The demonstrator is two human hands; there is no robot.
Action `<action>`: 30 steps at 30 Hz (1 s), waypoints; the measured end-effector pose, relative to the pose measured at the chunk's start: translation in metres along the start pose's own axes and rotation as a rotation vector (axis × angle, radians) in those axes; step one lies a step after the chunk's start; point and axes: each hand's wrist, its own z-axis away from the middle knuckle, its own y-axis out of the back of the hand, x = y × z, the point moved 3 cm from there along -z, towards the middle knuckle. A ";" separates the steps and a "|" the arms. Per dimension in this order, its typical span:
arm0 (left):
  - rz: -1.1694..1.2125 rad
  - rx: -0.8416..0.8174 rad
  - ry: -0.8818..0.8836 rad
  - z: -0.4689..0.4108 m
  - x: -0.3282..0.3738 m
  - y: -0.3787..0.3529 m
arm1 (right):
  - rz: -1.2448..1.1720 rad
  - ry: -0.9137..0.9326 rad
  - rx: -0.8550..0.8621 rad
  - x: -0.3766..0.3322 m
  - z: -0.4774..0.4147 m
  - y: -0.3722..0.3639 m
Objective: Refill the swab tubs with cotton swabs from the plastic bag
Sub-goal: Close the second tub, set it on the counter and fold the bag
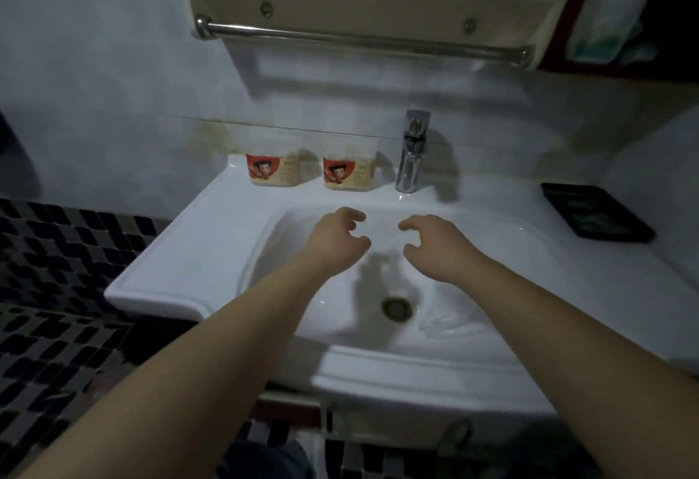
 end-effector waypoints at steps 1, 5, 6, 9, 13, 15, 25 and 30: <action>0.001 -0.026 0.006 0.003 0.001 -0.007 | 0.068 -0.043 -0.033 0.009 0.003 -0.002; -0.033 -0.131 0.004 0.015 0.004 -0.031 | 0.152 -0.185 -0.154 0.037 0.018 -0.015; -0.054 -0.157 0.003 0.017 0.003 -0.036 | 0.144 -0.182 -0.199 0.039 0.023 -0.019; -0.149 -0.243 -0.017 0.021 -0.005 -0.047 | 0.135 -0.159 -0.452 0.043 0.036 -0.029; -0.253 -0.340 -0.034 0.025 -0.012 -0.050 | 0.319 -0.144 -0.564 0.050 0.039 -0.034; -0.263 -0.380 -0.033 0.028 -0.014 -0.051 | 0.355 -0.079 -0.446 0.050 0.031 -0.038; 0.342 -0.440 0.196 0.025 -0.018 -0.051 | -0.964 -0.140 -0.081 0.040 0.027 -0.022; 0.487 -0.367 0.125 0.021 -0.012 -0.049 | -1.097 -0.190 -0.041 0.032 0.030 -0.015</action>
